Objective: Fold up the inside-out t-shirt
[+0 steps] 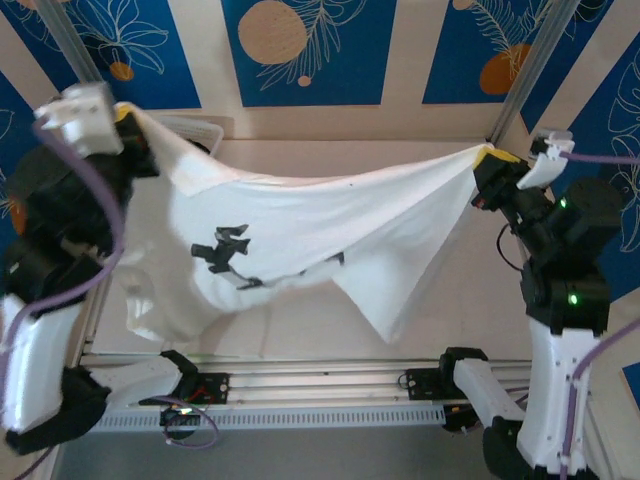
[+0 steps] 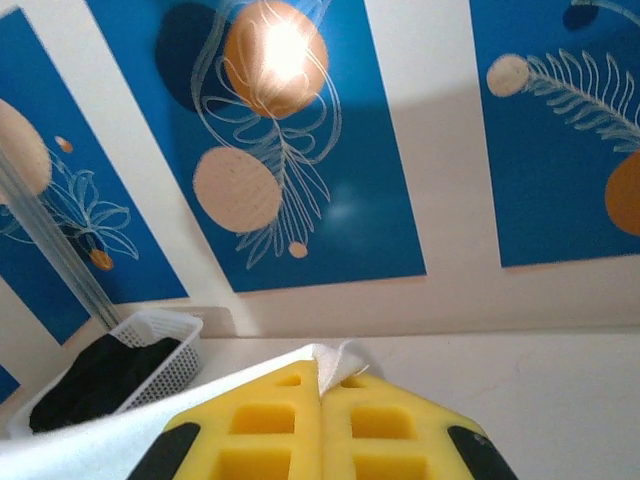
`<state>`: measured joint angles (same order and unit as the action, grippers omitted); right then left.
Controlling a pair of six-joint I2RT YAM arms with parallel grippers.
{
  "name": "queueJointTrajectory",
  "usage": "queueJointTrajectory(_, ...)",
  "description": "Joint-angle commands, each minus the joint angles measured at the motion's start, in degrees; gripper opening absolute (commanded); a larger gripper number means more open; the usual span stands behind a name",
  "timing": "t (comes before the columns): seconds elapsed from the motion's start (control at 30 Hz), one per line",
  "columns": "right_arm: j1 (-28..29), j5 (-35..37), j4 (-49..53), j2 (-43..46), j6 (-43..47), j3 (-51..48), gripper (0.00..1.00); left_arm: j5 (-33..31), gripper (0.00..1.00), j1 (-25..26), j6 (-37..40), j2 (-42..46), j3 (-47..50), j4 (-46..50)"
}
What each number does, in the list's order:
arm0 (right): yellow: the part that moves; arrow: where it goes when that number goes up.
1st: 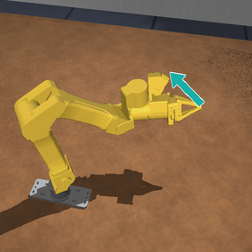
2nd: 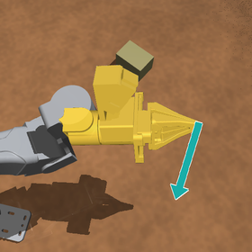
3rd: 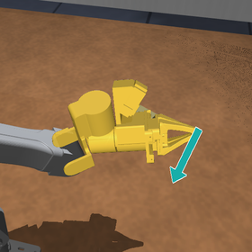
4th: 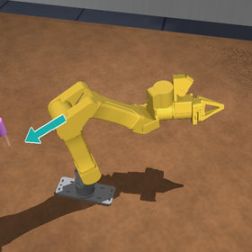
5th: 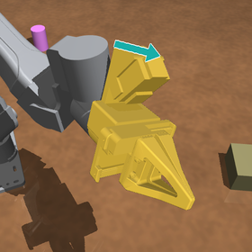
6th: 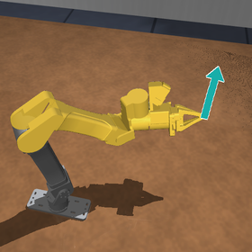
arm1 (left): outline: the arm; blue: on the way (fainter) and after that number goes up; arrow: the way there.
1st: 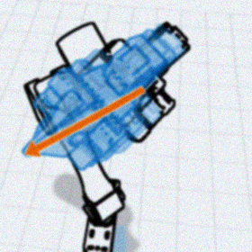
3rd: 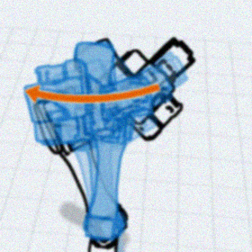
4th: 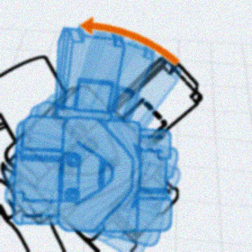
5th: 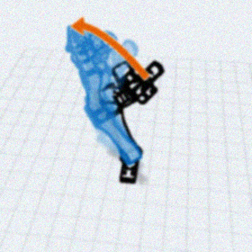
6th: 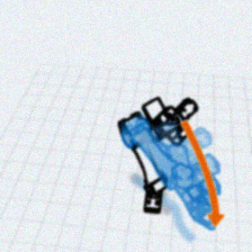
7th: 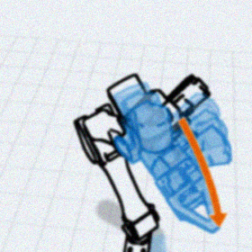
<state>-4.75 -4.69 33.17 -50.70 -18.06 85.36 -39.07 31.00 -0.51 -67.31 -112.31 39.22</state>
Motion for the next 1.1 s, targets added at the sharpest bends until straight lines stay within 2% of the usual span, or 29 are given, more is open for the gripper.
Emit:
queueJointTrajectory(0.0, -0.42, 2.12, -5.51, -7.16, 1.41, -2.11, 0.00, 9.88, 0.00, -9.65, -3.97, -8.02, -3.98, 3.12)
queueJointTrajectory(0.13, -0.50, 2.05, -11.44, -14.99, 2.47, -1.67, 0.00, 18.66, 0.00, -17.81, -6.88, -17.49, -6.44, 1.49)
queueJointTrajectory(0.23, -0.58, 2.27, -12.41, -19.79, 4.17, 0.42, 0.00, 23.76, 0.00, -20.85, -8.65, -21.32, -7.22, -0.26)
queueJointTrajectory(0.37, -0.86, 2.84, -12.60, -21.55, 6.19, 1.63, 0.00, 27.89, 0.00, -22.58, -9.84, -21.72, -6.15, -2.62)
queueJointTrajectory(0.57, -1.05, 1.53, -12.03, -16.36, 7.51, 1.48, 0.00, 32.79, 0.00, -22.62, -11.36, -12.94, -0.19, -7.30)
queueJointTrajectory(0.83, -0.93, 1.61, -7.28, -1.78, 7.52, 3.44, 0.00, 40.20, 0.00, -22.63, -16.02, 5.75, 7.30, -13.73)
queueJointTrajectory(1.07, -0.96, 3.58, -2.79, 7.67, 8.53, 8.99, 0.00, 43.47, 0.00, -22.61, -18.97, 16.51, 7.90, -16.23)
